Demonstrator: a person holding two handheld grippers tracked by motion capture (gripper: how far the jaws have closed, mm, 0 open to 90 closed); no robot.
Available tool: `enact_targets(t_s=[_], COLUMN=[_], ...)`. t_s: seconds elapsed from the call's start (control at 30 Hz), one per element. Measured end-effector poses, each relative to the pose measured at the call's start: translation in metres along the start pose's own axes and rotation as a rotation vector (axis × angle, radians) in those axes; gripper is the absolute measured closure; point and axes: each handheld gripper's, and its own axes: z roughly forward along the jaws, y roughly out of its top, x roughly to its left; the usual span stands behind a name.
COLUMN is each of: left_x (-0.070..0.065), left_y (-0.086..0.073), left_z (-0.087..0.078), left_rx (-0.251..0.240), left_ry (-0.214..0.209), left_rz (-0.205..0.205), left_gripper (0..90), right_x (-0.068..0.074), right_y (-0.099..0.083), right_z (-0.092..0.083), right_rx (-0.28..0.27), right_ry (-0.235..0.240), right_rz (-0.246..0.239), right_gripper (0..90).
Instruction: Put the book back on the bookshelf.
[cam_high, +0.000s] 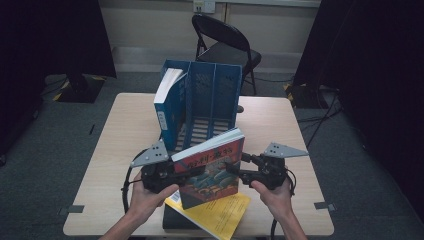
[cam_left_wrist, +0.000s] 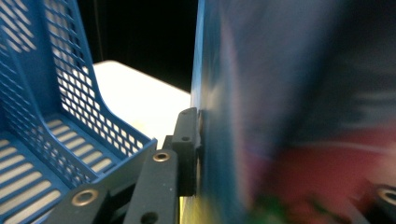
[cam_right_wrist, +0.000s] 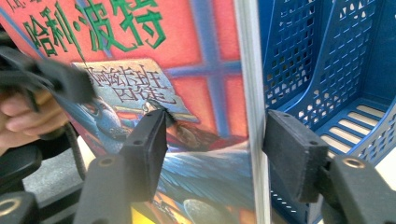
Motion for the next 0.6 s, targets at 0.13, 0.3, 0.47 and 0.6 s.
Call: enact_targets(t_s=[0.13, 0.3, 0.47, 0.6], left_x=[0.0002, -0.0029, -0.0031, -0.0019], left_y=[-0.0054, -0.0087, -0.0081, -0.0085], left_z=[0.0054, 0.0056, 0.0053, 0.0062], left_rx=[-0.048, -0.014, -0.004, -0.021], left_ry=[0.000, 0.036, 0.056, 0.061], left_rz=[0.017, 0.008, 0.020, 0.005], left_gripper=[62.2, 58.6, 69.1, 69.4], right_x=[-0.0025, -0.0019, -0.0035, -0.0039], right_y=[-0.0012, -0.0011, -0.0015, -0.0012], right_z=[-0.0021, -0.0017, -0.0018, -0.0011], right_rx=[-0.004, 0.000, -0.005, -0.005], right_ry=[0.005, -0.004, 0.010, 0.009], right_rz=[0.009, 0.001, 0.018, 0.018], right_gripper=[43.5, 43.7, 43.3, 43.3])
